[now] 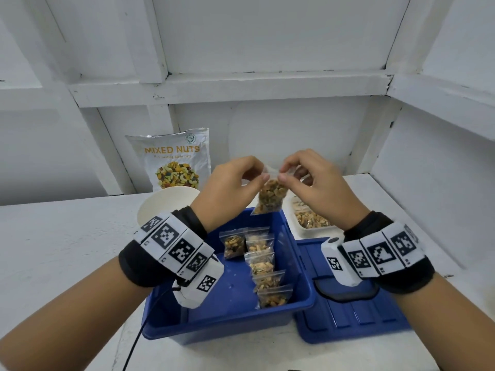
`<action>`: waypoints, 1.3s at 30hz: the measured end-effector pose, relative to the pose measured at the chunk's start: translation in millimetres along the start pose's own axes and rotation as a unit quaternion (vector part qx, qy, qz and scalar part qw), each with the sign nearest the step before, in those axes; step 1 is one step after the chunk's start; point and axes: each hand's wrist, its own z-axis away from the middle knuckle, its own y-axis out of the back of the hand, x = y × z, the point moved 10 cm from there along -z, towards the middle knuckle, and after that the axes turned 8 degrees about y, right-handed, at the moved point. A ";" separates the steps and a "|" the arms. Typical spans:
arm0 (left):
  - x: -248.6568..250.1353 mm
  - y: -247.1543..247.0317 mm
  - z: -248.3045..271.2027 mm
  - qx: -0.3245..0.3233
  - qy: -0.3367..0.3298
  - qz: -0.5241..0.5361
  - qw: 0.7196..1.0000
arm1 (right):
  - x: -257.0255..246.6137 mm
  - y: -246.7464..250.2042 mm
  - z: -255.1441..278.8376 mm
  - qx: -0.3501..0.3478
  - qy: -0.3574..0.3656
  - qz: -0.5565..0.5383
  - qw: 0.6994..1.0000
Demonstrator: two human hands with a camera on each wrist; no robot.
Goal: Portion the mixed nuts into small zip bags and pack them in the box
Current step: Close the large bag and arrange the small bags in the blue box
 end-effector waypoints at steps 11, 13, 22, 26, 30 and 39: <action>-24.3 33.8 21.1 0.047 0.093 0.222 0.969 | -1.6 -20.2 10.3 0.020 -0.093 -0.169 0.981; -27.5 35.2 25.2 0.046 0.109 0.258 0.959 | -7.6 -19.8 9.3 0.030 -0.083 -0.183 0.979; -39.2 40.7 37.4 0.069 0.142 0.288 0.945 | -16.5 -22.9 8.9 0.072 -0.075 -0.219 0.970; -42.1 40.8 42.8 0.097 0.149 0.282 0.943 | -21.1 -21.4 9.9 0.078 -0.058 -0.202 0.975; -43.1 39.1 46.3 0.101 0.150 0.281 0.943 | -25.4 -18.4 12.3 0.081 -0.038 -0.155 0.984; -35.9 45.0 47.3 0.138 0.110 0.230 0.957 | -23.0 -24.4 15.2 0.068 -0.061 -0.154 0.984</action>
